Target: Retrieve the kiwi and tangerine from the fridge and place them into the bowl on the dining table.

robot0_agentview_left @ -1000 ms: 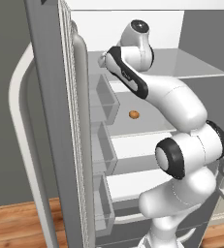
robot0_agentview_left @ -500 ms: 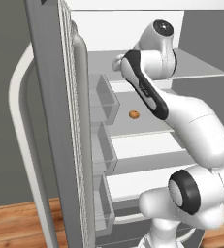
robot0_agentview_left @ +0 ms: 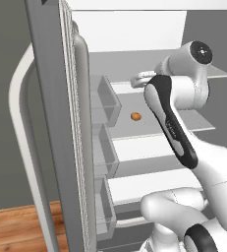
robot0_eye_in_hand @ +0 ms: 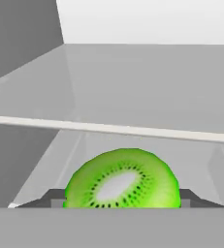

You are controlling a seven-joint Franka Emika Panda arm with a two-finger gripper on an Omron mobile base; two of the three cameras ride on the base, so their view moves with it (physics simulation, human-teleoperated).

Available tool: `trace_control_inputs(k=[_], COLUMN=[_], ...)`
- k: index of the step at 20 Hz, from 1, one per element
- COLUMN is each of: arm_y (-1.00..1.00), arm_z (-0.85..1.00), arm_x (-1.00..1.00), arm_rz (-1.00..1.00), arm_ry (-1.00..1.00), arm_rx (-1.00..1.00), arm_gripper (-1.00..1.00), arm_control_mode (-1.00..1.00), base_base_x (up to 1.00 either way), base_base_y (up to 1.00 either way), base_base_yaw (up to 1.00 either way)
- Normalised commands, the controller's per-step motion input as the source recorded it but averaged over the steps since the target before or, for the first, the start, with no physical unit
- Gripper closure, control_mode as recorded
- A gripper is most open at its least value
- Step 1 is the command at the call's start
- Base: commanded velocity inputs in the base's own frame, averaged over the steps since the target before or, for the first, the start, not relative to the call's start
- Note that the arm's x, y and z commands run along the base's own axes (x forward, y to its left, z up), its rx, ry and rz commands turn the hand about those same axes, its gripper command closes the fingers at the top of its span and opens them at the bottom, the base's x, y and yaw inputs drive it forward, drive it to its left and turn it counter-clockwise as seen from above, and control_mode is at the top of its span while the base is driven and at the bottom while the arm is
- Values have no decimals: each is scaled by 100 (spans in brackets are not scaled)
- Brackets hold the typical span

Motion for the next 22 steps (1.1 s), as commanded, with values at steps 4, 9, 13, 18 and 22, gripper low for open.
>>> trace_control_inputs(k=[4,9,13,18,22], arm_y=[0,0,0,0,0], arm_z=[0,0,0,0,0], arm_x=[-49,0,0,0,0], arm_rz=[0,0,0,0,0], arm_ry=[-3,0,0,0,0], arm_rx=[0,0,0,0,0], arm_gripper=[100,100,100,100,100], arm_control_mode=[100,100,100,100,100], base_base_x=[-50,-100,-99,-67,-40], base_base_y=[0,0,0,0,5], base_base_yaw=[0,0,0,-15,-38])
